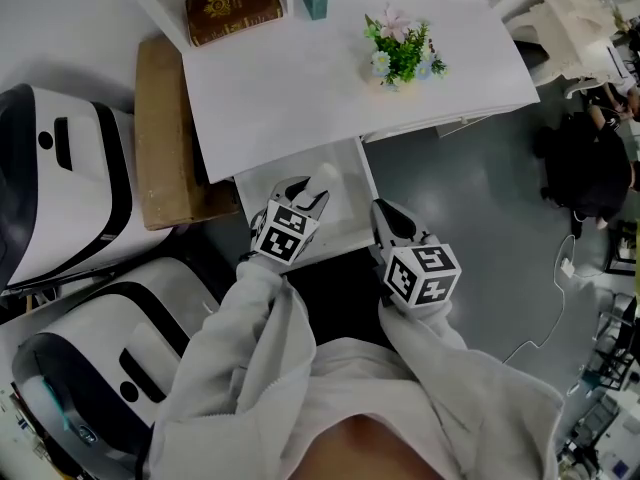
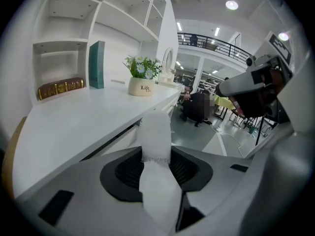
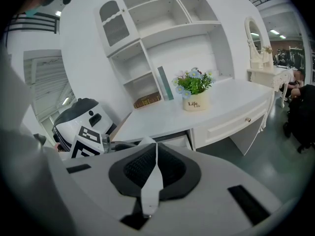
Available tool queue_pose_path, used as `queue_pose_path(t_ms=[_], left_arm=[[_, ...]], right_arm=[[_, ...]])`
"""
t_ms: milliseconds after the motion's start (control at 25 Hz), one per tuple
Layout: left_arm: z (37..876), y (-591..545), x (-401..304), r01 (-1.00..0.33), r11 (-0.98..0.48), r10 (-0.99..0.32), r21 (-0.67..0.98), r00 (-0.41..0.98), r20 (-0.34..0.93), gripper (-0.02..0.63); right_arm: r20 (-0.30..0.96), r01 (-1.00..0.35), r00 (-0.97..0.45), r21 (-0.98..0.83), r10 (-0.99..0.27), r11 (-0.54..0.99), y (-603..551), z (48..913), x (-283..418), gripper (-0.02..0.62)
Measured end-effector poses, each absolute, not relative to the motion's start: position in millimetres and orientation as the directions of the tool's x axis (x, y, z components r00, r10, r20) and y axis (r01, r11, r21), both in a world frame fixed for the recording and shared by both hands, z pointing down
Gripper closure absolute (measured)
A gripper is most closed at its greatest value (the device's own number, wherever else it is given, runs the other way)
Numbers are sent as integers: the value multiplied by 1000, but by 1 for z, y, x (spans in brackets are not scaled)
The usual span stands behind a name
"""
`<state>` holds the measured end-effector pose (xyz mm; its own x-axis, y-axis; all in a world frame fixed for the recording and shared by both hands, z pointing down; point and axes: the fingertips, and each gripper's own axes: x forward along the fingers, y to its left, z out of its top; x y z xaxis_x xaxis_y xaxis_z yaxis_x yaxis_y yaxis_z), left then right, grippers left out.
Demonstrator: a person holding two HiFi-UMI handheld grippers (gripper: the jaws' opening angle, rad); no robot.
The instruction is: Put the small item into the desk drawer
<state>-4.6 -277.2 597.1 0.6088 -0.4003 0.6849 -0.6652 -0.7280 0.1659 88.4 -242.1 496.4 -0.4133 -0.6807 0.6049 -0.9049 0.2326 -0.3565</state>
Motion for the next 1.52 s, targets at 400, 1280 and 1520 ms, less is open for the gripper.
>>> queue_pose_path(t_ms=[400,1280,1520], left_arm=[[652,-303,14,-679,-705,-356,204,588,726,437],[761,-362,40,-779,-612,-404,135,455,794,437],[784,-368,34,-787,-609,-379,97,397,836,437]], right_arm=[[648,-894,-445,-365,-618,260,-272,521,97,558],[720,-894,-447,-373,-531,247,-278,557,115,558],[726,-903,-428,-372,-539,216,-278,563,116,558]])
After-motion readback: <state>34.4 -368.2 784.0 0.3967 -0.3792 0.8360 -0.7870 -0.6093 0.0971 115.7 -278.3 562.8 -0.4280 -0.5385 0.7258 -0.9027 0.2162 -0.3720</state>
